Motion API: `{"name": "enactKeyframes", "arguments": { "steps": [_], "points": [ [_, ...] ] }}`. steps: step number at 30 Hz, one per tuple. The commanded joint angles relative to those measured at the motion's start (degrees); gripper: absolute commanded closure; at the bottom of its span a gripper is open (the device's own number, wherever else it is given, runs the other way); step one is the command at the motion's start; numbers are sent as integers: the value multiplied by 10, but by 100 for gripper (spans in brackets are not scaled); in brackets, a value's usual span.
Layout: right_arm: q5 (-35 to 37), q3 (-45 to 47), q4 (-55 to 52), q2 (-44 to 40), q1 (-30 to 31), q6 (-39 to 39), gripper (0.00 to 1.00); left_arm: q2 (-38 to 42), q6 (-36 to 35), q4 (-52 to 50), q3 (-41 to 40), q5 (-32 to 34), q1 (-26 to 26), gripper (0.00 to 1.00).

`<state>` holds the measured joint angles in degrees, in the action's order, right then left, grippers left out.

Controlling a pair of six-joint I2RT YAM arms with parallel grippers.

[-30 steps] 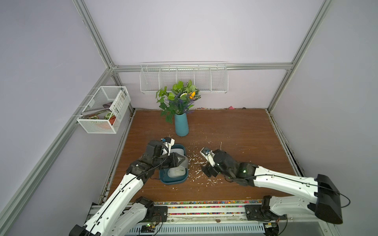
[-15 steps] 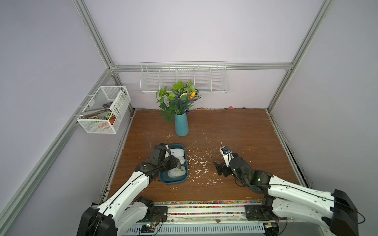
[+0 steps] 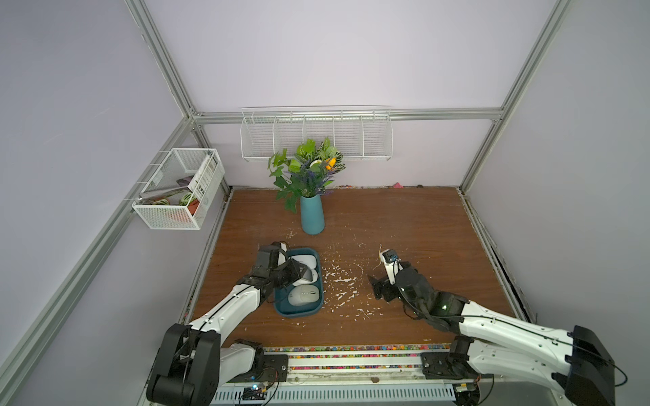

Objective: Put the mouse in the storage box
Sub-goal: Place the mouse in the storage box.

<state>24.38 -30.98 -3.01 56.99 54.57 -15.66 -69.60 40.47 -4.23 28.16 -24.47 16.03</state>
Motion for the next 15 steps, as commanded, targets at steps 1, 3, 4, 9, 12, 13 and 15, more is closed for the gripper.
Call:
{"name": "enactKeyframes", "arguments": {
  "steps": [1, 3, 4, 9, 12, 13, 15],
  "points": [
    [-6, 3, 9, 7, -6, -10, 2, -18, -3, 19, -13, -15, -3, 92],
    [-7, 2, 9, 9, -7, -10, 2, -20, -5, 15, -13, -16, -3, 71],
    [-8, 2, 9, 9, -7, -10, 2, -18, -4, 11, -13, -15, -3, 58],
    [-16, 1, 8, 12, -15, -14, 2, 20, -6, -49, 4, 35, -3, 8],
    [-25, 2, 8, 11, -24, -18, 2, 63, -14, -100, 20, 92, -3, 0],
    [-28, 2, 7, 10, -26, -20, 2, 78, -14, -114, 25, 111, -3, 0],
    [-33, 4, 8, 7, -31, -23, 2, 123, -13, -150, 41, 160, -3, 0]
  ]
}}
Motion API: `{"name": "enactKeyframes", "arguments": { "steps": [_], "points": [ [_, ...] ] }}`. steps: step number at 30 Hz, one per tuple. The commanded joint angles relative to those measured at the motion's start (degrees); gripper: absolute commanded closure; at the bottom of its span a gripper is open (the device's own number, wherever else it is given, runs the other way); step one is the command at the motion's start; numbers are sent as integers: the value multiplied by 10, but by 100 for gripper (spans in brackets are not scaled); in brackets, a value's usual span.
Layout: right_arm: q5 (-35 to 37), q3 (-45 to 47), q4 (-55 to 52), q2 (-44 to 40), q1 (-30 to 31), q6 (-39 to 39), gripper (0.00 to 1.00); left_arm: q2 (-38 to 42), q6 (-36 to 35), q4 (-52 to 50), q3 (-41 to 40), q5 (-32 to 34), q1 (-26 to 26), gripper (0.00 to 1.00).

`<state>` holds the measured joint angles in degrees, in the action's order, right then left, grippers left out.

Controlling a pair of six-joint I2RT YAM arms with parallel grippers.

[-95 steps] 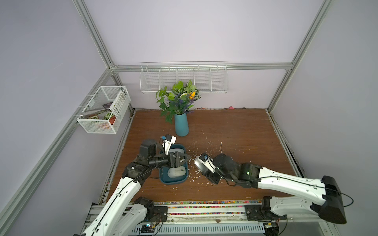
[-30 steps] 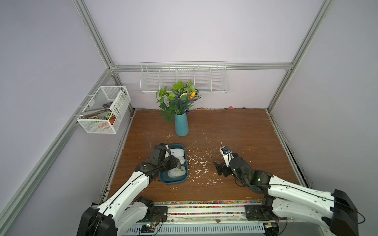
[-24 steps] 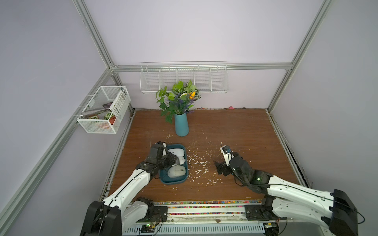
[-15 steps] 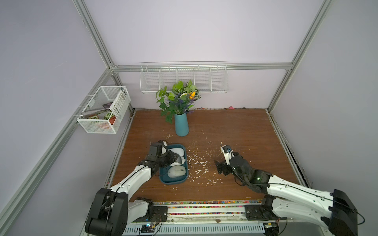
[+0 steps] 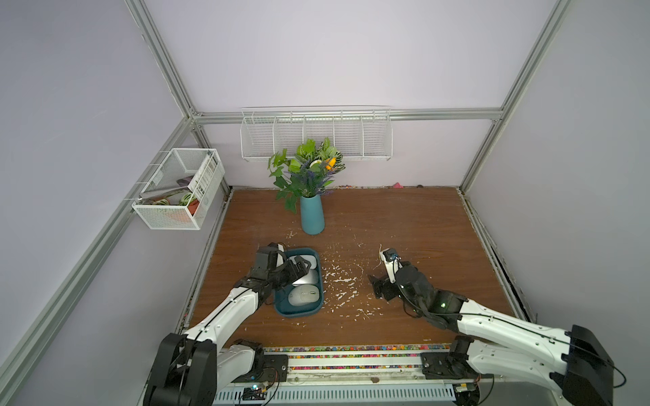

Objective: Put the mouse in the storage box
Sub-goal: Place the mouse in the storage box, then reset both arms

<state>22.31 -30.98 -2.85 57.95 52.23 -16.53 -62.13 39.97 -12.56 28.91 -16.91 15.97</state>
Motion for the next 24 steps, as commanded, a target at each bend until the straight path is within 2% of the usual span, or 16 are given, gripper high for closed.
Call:
{"name": "enactKeyframes", "arguments": {
  "steps": [1, 7, 9, 11, 15, 17, 18, 20, 23, 24],
  "points": [
    [-13, 6, 7, -4, -9, -15, 2, 70, -8, -79, 39, 108, -2, 0],
    [-4, 9, 2, -15, -14, -22, 2, 196, -28, -99, 57, 255, -2, 2],
    [24, -1, -20, -22, -15, -33, 3, 233, -50, -77, 45, 297, -2, 3],
    [47, -9, -31, -34, -14, -14, 3, 260, -77, -37, 18, 341, -2, 3],
    [227, -6, -19, -77, -27, 17, 3, 291, -103, 52, -59, 509, -2, 0],
    [275, 19, 36, -93, -61, 56, 3, 269, -138, 105, -87, 581, -2, 0],
    [281, 41, 72, -98, -86, 75, 5, 251, -161, 142, -100, 600, -2, 0],
    [296, 74, 110, -99, -134, 90, 7, 218, -223, 221, -124, 596, -2, 0],
    [314, 93, 106, -88, -219, 54, 7, 169, -319, 368, -181, 571, -2, 0],
    [294, 78, 59, -85, -250, 20, 7, 151, -349, 434, -205, 565, -3, 0]
  ]
}}
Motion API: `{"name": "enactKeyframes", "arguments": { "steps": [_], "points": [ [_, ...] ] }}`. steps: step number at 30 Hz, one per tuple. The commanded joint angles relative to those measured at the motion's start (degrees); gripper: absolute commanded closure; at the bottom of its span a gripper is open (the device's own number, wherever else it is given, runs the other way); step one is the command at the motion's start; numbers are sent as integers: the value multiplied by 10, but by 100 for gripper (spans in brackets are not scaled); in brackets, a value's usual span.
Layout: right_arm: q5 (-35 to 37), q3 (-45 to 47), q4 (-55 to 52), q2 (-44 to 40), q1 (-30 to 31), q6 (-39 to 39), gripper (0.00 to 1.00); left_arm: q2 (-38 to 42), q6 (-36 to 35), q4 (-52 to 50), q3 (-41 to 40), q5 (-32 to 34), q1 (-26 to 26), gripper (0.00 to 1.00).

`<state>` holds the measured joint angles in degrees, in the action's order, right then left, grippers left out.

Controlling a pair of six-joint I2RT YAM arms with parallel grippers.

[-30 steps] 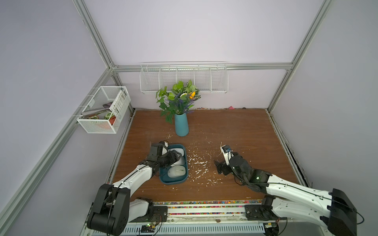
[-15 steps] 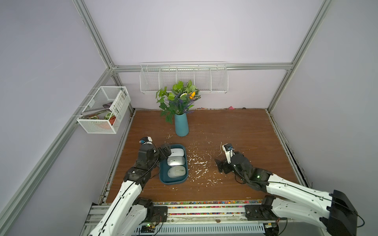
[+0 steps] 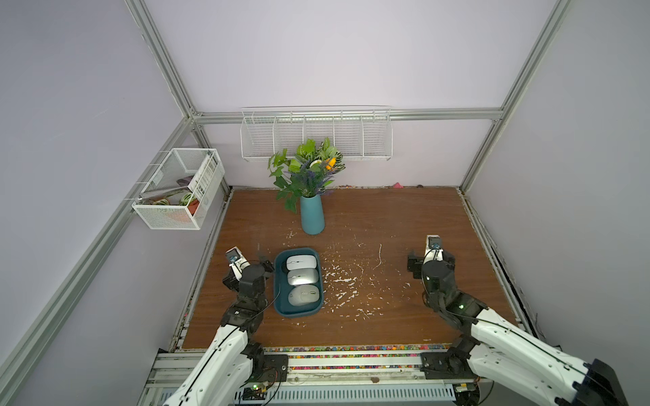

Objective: Put the mouse in the storage box
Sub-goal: Reset both arms

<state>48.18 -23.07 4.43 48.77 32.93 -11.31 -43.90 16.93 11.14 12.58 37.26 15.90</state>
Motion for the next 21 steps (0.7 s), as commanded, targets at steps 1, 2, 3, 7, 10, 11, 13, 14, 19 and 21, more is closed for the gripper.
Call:
{"name": "enactKeyframes", "arguments": {
  "steps": [1, 2, 3, 7, 10, 11, 13, 14, 19, 21],
  "points": [
    [17, 3, 5, 13, -79, -23, 7, -52, -155, 253, -77, 2, -3, 0],
    [4, 16, 52, 22, -95, -8, 6, -83, -180, 329, -94, -6, -9, 0],
    [-10, 41, 119, 37, -108, 24, 7, -116, -199, 359, -90, -17, -12, 0],
    [-77, 124, 419, 172, -177, 79, 4, -249, -230, 483, -63, -89, -35, 0],
    [-126, 125, 537, 248, -190, 104, 4, -352, -261, 573, -22, -102, -48, 0],
    [-163, 118, 566, 278, -197, 123, 5, -339, -253, 484, 8, -125, -45, 2],
    [-171, 101, 601, 341, -213, 124, 5, -325, -226, 419, 32, -191, -57, 4],
    [-202, 102, 640, 383, -234, 112, 6, -352, -218, 520, -9, -264, -80, 2],
    [-254, 63, 563, 393, -254, 101, 5, -435, -217, 614, -20, -355, -123, 0],
    [-266, 7, 459, 398, -272, 80, 5, -416, -202, 512, 19, -374, -138, 0]
  ]
}}
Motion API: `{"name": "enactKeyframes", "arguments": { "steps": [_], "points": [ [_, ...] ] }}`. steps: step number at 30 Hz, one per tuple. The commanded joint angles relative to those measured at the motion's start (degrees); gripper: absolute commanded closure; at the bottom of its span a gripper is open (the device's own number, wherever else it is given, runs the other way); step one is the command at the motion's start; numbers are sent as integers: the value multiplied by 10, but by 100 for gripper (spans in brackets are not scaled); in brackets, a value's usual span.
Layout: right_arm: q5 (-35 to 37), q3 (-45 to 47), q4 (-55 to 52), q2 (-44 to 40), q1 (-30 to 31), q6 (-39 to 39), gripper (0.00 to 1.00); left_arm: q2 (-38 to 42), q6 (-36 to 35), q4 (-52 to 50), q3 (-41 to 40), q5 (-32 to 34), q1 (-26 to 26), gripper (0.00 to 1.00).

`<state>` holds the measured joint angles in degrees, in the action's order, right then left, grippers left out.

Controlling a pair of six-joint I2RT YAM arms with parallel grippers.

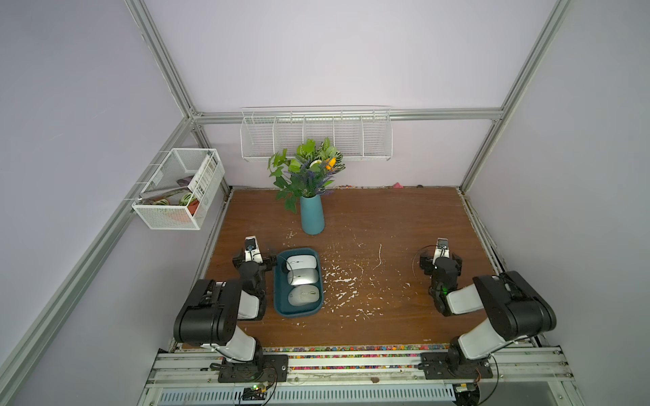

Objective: Put the mouse in the storage box
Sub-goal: Reset both arms

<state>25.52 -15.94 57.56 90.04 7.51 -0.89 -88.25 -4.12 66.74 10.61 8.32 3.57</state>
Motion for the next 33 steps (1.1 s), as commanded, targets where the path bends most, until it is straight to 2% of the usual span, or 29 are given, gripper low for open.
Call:
{"name": "enactKeyframes", "arguments": {
  "steps": [1, 2, 4, 5, 7, 10, 13, 16, 28, 30, 32, 33],
  "points": [
    [-51, -61, -69, -14, -25, -30, 4, 4, 10, -27, 49, -85, -22, 0],
    [-71, -56, -50, -8, -34, -28, 4, -9, 24, -21, 61, -74, -30, 0],
    [-73, -51, -23, -2, -33, -23, 4, 17, 74, -146, 103, -8, -35, 0],
    [-73, -54, -42, -7, -35, -26, 5, 15, 73, -137, 100, -7, -35, 0],
    [-75, -50, -26, -2, -35, -22, 1, -9, 60, -53, 77, -12, -35, 0],
    [-75, -35, -7, -9, -22, -4, 1, 7, 68, -108, 90, -14, -35, 0],
    [-61, -15, 63, 8, -4, 19, 1, -5, 60, -64, 79, -15, -35, 0],
    [-45, -39, 12, 5, -4, 7, 1, -5, 61, -69, 80, -15, -35, 0],
    [-49, -39, 6, 5, -7, 6, 1, -4, 61, -70, 81, -15, -35, 0],
    [-72, -51, -19, 3, -16, 0, 1, -4, 61, -70, 81, -15, -35, 0],
    [-130, -60, -52, -5, -45, -18, 1, -4, 61, -71, 81, -15, -35, 0],
    [-130, -58, -45, -5, -45, -15, 1, -4, 60, -71, 81, -15, -35, 0]
  ]
}}
